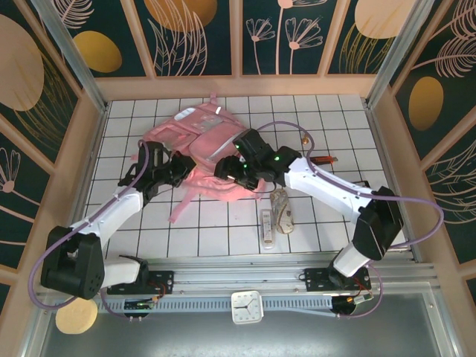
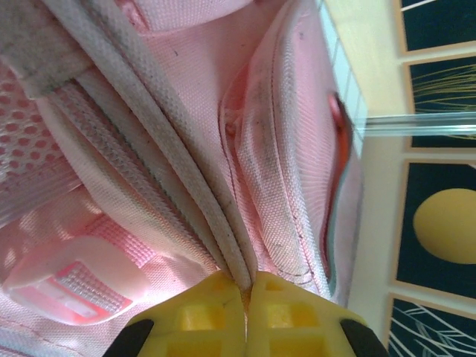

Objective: Pack the student bag

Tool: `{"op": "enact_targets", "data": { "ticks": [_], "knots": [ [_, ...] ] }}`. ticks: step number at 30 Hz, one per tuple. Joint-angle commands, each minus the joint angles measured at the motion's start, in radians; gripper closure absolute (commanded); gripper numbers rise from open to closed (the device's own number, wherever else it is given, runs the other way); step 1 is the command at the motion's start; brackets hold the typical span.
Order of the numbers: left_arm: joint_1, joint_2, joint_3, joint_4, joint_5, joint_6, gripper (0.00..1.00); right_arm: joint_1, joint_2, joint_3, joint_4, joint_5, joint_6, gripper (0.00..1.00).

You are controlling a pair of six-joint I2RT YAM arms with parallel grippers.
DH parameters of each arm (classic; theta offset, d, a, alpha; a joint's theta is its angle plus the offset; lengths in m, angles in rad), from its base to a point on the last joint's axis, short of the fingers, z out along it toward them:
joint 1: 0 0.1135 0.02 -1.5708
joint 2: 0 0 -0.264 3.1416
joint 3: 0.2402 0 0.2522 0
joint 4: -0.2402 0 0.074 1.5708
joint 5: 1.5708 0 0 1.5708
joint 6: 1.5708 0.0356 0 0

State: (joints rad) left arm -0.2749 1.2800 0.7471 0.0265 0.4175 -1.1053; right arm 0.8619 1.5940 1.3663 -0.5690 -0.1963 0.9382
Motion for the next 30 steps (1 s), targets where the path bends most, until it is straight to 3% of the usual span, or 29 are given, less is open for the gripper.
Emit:
{"op": "enact_targets", "data": {
  "ticks": [1, 10, 17, 26, 30],
  "knots": [
    [-0.014, -0.014, 0.105, 0.112, 0.043, -0.066, 1.00, 0.031, 0.033, 0.058, -0.046, 0.082, 0.056, 0.31],
    [-0.046, -0.002, 0.117, 0.139, 0.031, -0.099, 1.00, 0.064, 0.143, 0.183, -0.064, 0.190, 0.072, 0.33],
    [-0.049, -0.008, 0.123, 0.128, 0.032, -0.095, 1.00, 0.072, 0.229, 0.267, -0.140, 0.264, 0.034, 0.40],
    [-0.058, -0.010, 0.130, 0.131, 0.034, -0.106, 1.00, 0.095, 0.268, 0.267, -0.157, 0.349, 0.031, 0.51],
    [-0.064, -0.007, 0.132, 0.131, 0.036, -0.107, 1.00, 0.098, 0.277, 0.275, -0.162, 0.370, 0.023, 0.64]
  ]
}}
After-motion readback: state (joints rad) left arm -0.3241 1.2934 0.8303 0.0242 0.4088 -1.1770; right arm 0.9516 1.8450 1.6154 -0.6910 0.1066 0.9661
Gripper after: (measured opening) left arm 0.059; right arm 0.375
